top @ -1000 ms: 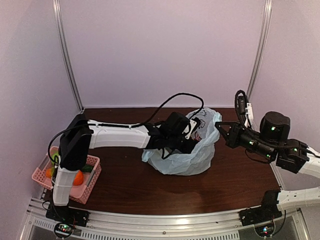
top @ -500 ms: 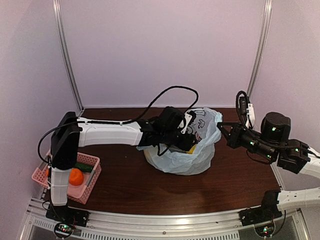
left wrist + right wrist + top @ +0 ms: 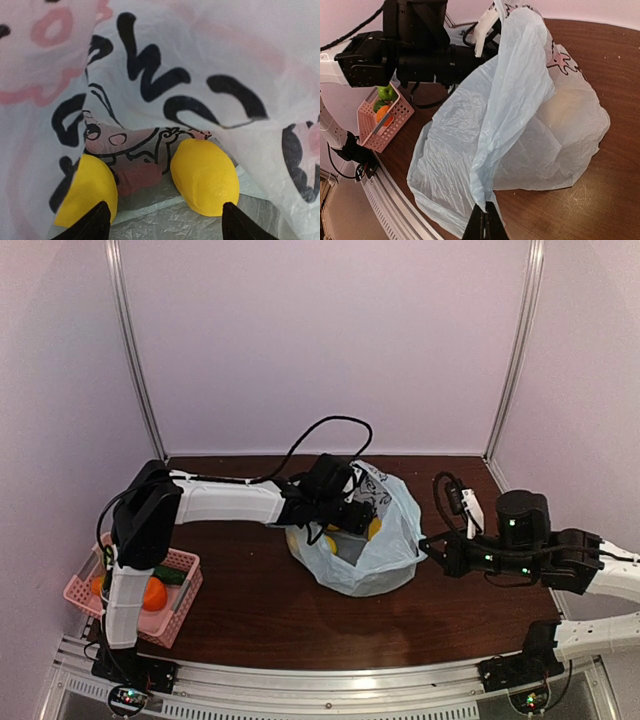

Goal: Untie the knot of the plastic bag and take out the fruit
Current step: Pick up the fake fruit from the takeout bag.

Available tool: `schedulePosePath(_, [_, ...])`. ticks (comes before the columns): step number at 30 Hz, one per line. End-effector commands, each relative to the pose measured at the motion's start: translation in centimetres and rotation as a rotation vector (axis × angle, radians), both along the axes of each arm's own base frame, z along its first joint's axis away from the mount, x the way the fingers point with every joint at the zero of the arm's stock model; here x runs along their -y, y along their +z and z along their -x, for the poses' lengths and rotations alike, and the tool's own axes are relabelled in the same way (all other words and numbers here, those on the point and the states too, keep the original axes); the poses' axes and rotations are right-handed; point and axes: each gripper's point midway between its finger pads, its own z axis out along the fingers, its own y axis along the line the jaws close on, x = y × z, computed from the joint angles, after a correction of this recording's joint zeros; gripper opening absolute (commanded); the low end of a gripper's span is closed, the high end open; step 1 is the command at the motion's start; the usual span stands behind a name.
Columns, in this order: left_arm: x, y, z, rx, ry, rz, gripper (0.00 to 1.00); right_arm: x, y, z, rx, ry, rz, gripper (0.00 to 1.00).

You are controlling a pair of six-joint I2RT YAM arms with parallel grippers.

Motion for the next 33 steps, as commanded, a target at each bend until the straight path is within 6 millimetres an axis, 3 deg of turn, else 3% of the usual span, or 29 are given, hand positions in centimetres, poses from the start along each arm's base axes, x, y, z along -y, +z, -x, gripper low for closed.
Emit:
schedulePosePath(1, [-1.6,0.2,-0.1,0.038,0.052,-0.047,0.79,0.5,-5.5,3.0,-0.222,0.058,0.09,0.0])
schedulePosePath(4, [-4.0,0.0,0.1,0.061,0.103,-0.101,0.8,1.3,-7.4,4.3,-0.289,0.069,0.156,0.0])
schedulePosePath(7, [-6.0,0.0,0.5,0.077,0.14,-0.155,0.81,1.8,-8.0,5.1,-0.321,0.088,0.19,0.0])
schedulePosePath(10, [-7.8,0.5,0.8,0.088,0.18,-0.176,0.83,1.9,-7.6,5.2,-0.315,0.093,0.201,0.0])
schedulePosePath(13, [-8.4,1.7,0.9,0.1,0.206,-0.133,0.86,1.7,-6.9,4.9,-0.29,0.089,0.189,0.0])
schedulePosePath(18, [-9.2,1.9,0.5,0.029,0.258,-0.103,0.88,1.1,-5.9,4.6,-0.264,0.099,0.173,0.0])
schedulePosePath(28, [-12.6,-1.2,2.5,-0.069,0.307,-0.251,0.89,0.5,-3.3,4.3,-0.173,0.124,0.108,0.0])
schedulePosePath(33, [-14.3,-2.6,2.6,-0.069,0.343,-0.317,0.91,-0.1,-3.1,4.3,-0.157,0.142,0.108,0.0])
